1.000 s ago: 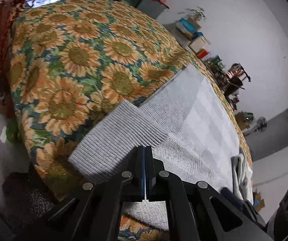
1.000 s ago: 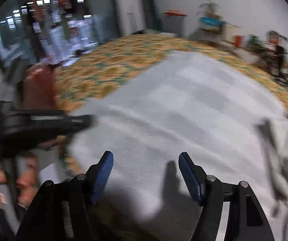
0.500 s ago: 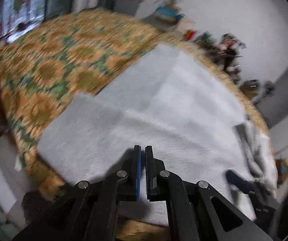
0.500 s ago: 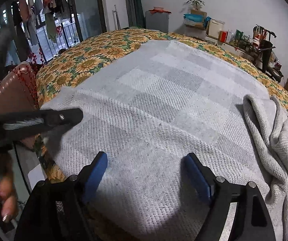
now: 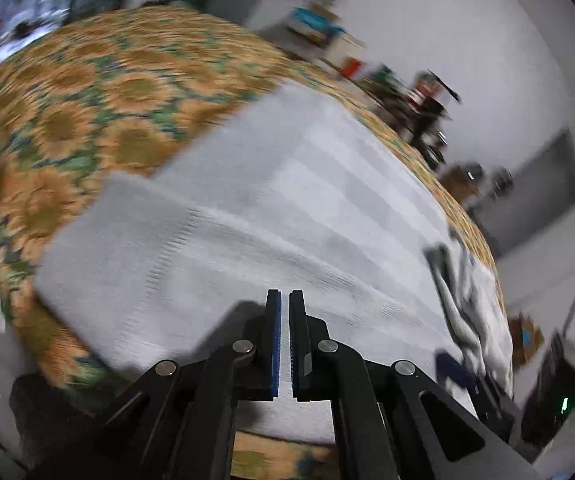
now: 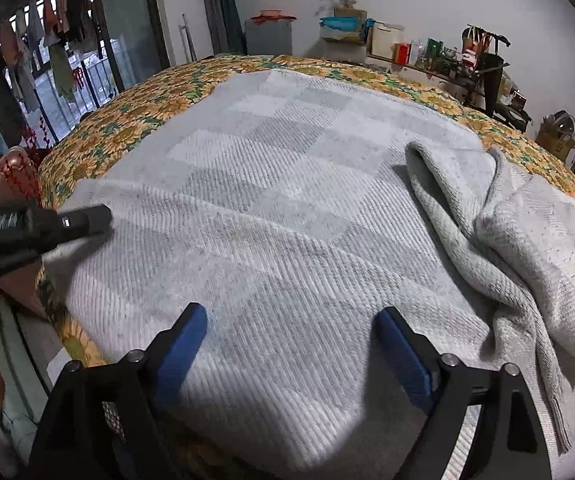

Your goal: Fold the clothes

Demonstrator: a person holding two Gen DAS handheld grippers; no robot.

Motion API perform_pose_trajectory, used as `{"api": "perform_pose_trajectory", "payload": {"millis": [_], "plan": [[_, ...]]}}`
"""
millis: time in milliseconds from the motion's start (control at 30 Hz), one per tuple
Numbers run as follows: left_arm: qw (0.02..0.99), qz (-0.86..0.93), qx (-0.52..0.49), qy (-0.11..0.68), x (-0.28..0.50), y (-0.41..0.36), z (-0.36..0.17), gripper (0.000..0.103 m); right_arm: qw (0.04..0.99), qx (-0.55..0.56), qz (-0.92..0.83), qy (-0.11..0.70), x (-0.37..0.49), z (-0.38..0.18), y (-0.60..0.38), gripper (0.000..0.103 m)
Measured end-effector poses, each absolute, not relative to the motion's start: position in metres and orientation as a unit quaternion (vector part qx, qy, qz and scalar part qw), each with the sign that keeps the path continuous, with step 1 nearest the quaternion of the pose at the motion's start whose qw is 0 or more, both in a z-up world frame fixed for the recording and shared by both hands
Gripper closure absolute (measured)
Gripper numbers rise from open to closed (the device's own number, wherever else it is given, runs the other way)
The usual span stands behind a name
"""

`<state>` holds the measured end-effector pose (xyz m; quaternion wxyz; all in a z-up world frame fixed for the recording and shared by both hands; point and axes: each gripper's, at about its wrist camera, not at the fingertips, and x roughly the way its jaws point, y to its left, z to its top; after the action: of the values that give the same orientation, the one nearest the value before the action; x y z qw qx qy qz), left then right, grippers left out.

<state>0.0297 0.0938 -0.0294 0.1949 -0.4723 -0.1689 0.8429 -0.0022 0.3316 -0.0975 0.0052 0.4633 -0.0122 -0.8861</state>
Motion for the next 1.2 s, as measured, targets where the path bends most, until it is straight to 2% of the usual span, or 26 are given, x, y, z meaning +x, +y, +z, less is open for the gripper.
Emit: {"api": "perform_pose_trajectory", "payload": {"millis": [100,167,200,233,333,400,533,633,700,767,800,867,933,1067,1133,1200], "plan": [[0.205,0.846,-0.477,-0.12,0.03,0.118,-0.03,0.1,0.013,0.464,-0.885,-0.013,-0.007,-0.098,0.334,0.01],[0.191,0.843,-0.489,-0.119,0.02,0.119,-0.04,0.1,0.018,0.467,-0.884,-0.025,-0.008,-0.094,0.341,0.016],[0.19,0.843,-0.486,-0.13,0.017,0.115,-0.041,0.1,0.015,0.468,-0.883,-0.032,-0.003,-0.091,0.347,0.022],[0.189,0.839,-0.49,-0.143,0.014,0.11,-0.042,0.1,0.009,0.468,-0.883,-0.041,0.0,-0.088,0.354,0.023],[0.185,0.827,-0.5,-0.179,0.007,0.096,-0.044,0.1,-0.016,0.473,-0.879,-0.053,0.008,-0.087,0.372,0.022],[0.18,0.831,-0.497,-0.175,0.01,0.096,-0.04,0.1,-0.028,0.479,-0.875,-0.058,0.013,-0.092,0.382,0.02],[0.2,0.834,-0.493,-0.146,0.013,0.116,-0.038,0.1,-0.031,0.466,-0.884,-0.024,0.013,-0.099,0.37,0.008],[0.218,0.832,-0.495,-0.125,0.015,0.132,-0.039,0.1,-0.03,0.467,-0.883,-0.032,0.011,-0.097,0.371,0.007],[0.23,0.83,-0.496,-0.112,0.016,0.143,-0.04,0.1,-0.03,0.468,-0.883,-0.037,0.009,-0.096,0.373,0.007],[0.242,0.828,-0.497,-0.099,0.017,0.154,-0.042,0.1,-0.031,0.468,-0.882,-0.043,0.009,-0.095,0.375,0.015],[0.243,0.826,-0.496,-0.111,0.016,0.15,-0.043,0.1,-0.035,0.467,-0.882,-0.051,0.012,-0.092,0.381,0.019],[0.239,0.82,-0.503,-0.13,0.011,0.143,-0.044,0.1,-0.043,0.465,-0.882,-0.067,0.019,-0.088,0.394,0.019],[0.236,0.817,-0.506,-0.144,0.007,0.138,-0.044,0.1,-0.047,0.466,-0.88,-0.081,0.024,-0.09,0.403,0.027],[0.221,0.838,-0.485,-0.116,0.011,0.147,-0.033,0.1,-0.049,0.46,-0.884,-0.066,0.029,-0.094,0.399,0.025],[0.259,0.831,-0.478,-0.12,0.013,0.156,-0.026,0.1,-0.053,0.46,-0.884,-0.054,0.027,-0.095,0.392,0.017],[0.275,0.831,-0.473,-0.103,0.016,0.168,-0.023,0.1,-0.054,0.463,-0.883,-0.052,0.024,-0.094,0.389,0.02]]}}
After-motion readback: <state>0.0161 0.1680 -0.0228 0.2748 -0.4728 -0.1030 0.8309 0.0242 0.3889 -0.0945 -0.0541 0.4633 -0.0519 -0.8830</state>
